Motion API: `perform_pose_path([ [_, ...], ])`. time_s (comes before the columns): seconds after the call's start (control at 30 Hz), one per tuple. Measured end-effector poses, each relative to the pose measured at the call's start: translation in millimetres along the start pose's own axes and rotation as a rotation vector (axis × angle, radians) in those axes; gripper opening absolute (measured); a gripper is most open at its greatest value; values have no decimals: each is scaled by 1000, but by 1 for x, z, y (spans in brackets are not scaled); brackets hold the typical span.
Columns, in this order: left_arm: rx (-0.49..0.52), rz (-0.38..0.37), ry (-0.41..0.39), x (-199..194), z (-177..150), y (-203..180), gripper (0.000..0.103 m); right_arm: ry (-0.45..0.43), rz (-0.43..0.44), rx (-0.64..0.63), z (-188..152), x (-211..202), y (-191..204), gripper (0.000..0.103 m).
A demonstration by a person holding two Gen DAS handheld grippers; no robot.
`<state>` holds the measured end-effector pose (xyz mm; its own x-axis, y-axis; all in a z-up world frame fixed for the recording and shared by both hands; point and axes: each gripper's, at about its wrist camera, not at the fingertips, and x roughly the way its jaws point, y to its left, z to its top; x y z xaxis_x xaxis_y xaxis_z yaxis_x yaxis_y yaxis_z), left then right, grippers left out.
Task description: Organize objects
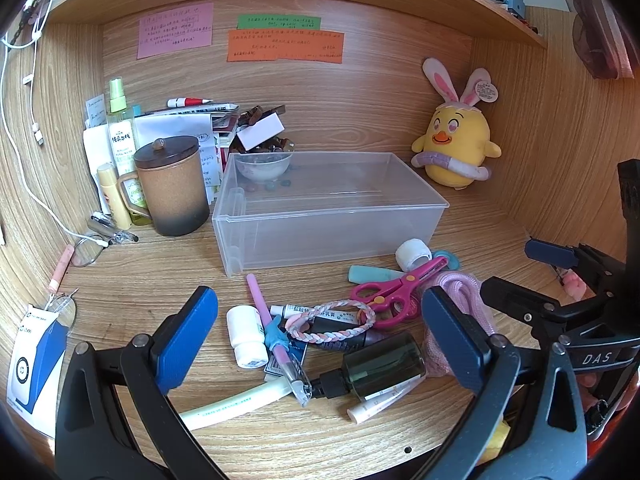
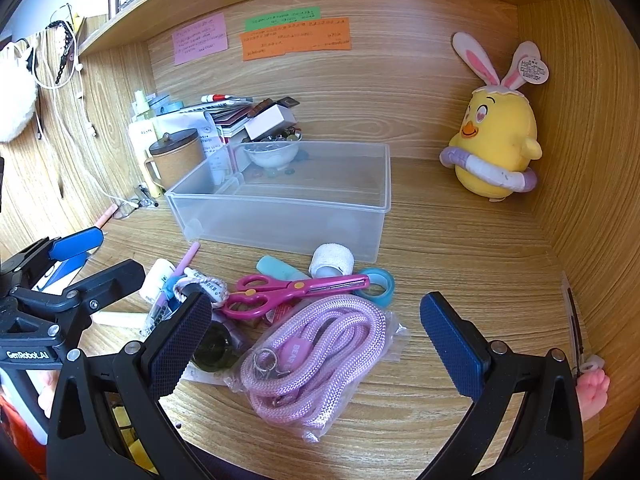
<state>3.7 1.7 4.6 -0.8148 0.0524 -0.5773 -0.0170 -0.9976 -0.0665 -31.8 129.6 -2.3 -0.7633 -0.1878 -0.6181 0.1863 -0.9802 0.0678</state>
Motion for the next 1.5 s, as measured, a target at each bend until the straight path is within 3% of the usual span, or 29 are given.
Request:
perform_pose_path([
  [0.53, -10, -20, 23, 4, -4, 2, 103, 7, 1, -6, -1, 0, 2, 103],
  [0.8, -27, -11, 58, 7, -17, 26, 103, 25, -35, -1, -7, 8, -6, 103],
  [0.97, -11, 28, 126, 11, -32, 45, 83, 49, -67, 63, -13, 14, -28, 103],
  [1.17, 4, 17, 203, 14, -56, 61, 82, 106, -29, 150, -24, 24, -46, 103],
  [1.43, 39, 20, 258, 32, -70, 60, 82, 172, 21, 169, -30, 47, -30, 103],
  [1.5, 34, 22, 258, 35, -71, 61, 77, 185, 11, 154, -31, 54, -24, 103],
])
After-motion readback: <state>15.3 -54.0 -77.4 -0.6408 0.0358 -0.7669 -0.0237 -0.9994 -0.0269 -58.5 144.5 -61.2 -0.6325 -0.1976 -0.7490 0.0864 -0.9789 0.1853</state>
